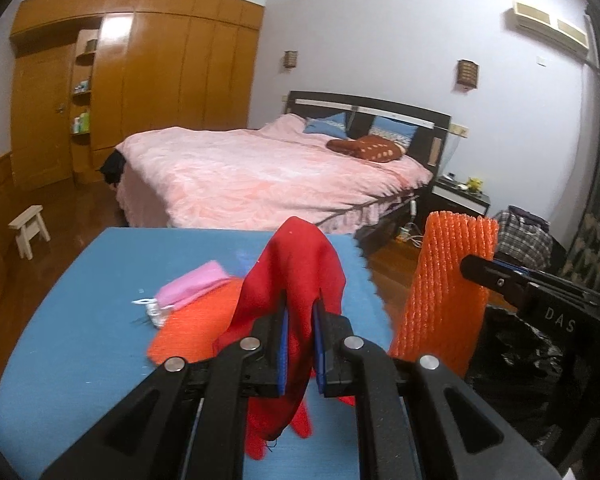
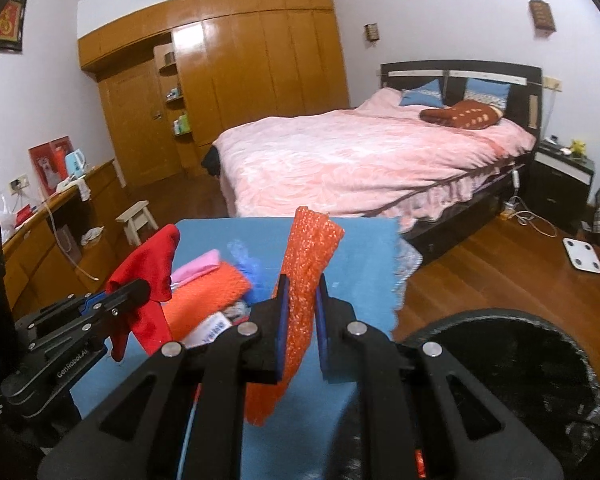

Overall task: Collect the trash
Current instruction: 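Lift both held items over the black bin and open both tools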

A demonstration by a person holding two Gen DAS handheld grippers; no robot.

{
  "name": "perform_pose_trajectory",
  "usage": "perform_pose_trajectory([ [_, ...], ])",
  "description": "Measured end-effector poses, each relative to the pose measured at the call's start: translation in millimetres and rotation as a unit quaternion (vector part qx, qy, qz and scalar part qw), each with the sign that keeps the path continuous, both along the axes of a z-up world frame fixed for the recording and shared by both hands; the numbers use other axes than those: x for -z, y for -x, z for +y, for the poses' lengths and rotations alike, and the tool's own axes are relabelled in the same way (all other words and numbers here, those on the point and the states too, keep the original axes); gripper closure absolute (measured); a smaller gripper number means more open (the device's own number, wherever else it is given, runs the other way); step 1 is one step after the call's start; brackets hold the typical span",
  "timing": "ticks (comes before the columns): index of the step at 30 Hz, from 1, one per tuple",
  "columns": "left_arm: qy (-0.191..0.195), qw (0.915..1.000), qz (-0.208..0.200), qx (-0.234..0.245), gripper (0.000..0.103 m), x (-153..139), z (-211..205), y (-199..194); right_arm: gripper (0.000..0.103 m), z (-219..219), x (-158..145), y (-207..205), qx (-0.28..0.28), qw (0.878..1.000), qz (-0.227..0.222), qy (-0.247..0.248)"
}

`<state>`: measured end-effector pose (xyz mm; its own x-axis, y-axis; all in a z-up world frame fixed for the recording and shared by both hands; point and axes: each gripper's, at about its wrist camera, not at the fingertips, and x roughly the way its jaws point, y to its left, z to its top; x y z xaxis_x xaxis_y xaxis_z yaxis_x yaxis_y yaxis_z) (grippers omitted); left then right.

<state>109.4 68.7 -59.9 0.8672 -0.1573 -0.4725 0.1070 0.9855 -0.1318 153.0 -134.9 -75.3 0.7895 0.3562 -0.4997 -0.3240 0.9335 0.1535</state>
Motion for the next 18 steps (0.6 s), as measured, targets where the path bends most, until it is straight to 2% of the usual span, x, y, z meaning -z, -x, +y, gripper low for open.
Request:
perform_pose_trajectory([
  [9,0.009,0.9974,0.000,0.071,0.093,-1.3,-63.2,-6.0,0.091,-68.2,2.4,17.8,0.069,0.998,0.001,0.010],
  [18,0.018,0.9898,-0.003,0.141,0.093,0.5,-128.6,-11.7,0.091,-132.4,12.6,33.9,0.136,0.990,0.007,0.028],
])
